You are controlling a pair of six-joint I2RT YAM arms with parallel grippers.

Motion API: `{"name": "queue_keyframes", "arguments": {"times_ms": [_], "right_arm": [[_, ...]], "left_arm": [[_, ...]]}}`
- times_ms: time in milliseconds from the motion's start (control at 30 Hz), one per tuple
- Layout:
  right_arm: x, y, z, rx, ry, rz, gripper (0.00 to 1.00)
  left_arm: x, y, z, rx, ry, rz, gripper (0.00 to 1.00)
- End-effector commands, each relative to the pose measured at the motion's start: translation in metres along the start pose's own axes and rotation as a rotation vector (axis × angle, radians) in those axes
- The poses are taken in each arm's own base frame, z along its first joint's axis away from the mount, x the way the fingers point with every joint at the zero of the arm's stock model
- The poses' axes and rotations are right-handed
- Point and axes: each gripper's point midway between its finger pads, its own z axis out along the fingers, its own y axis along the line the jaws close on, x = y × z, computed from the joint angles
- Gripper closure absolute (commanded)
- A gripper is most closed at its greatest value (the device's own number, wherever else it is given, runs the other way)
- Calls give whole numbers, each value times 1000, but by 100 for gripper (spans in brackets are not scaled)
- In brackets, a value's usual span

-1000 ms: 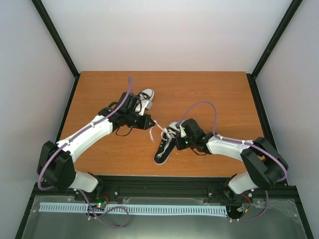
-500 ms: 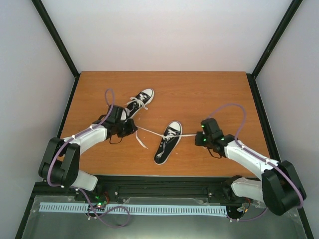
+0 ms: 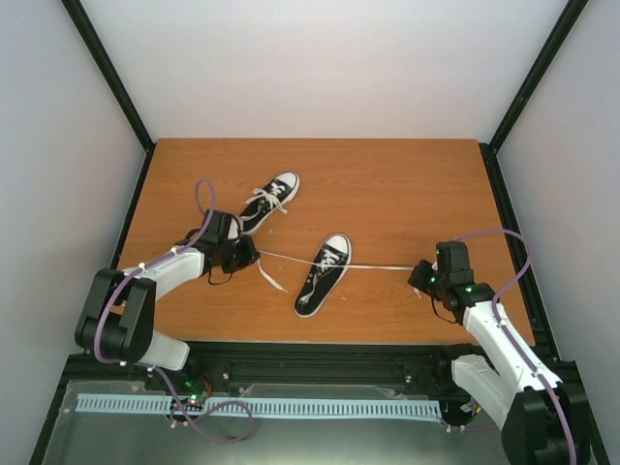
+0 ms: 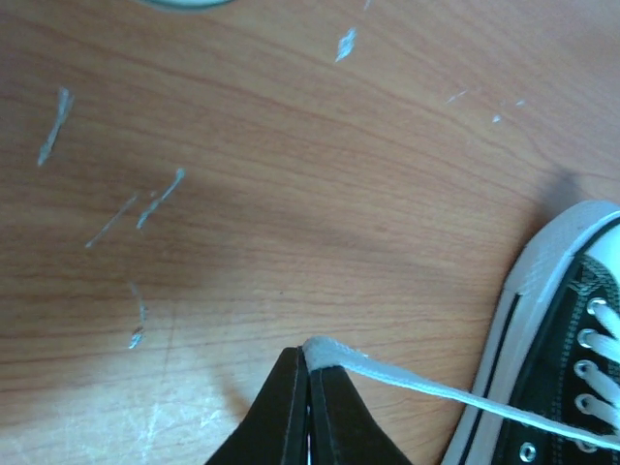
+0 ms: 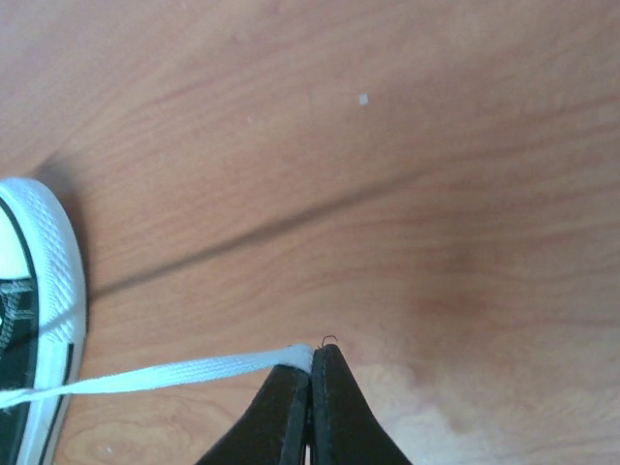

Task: Tie the shoes
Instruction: Tie the shoelace on the shoe.

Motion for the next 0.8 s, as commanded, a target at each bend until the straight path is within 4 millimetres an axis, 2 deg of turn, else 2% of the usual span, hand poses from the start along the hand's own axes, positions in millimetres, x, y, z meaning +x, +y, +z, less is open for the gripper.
{"name": "queue_keyframes", "arguments": {"times_ms": [0,67,133,233,333,400,500,633,767], "right_arm": [[22,-13,8,5,63,75,97],[30,-12,13,-21,91,92,97],[35,-11,17,-38,111,106,97],[39,-8,18,-58,123,117,97],[36,-6,16,-67,116,111,97],[34,-3,15,-78,113,110,97],[32,1,17,-97,107,114,97],[28,7,19,-114,116,115,97],[23,10,16,-122,97,108,97]], "left_arm": [[4,18,9,-40,16,-20,99],[8,19,9,-29,26,-22,99],[12,18,8,-18,43,-14,90],[12,18,1,-35,34,9,49],[11,7,-13,-11,-1,56,31],[15,-9,-22,22,-6,113,26],[34,-33,-26,70,31,187,23],[68,-56,-5,235,137,132,23],[96,-67,9,258,230,166,23]]}}
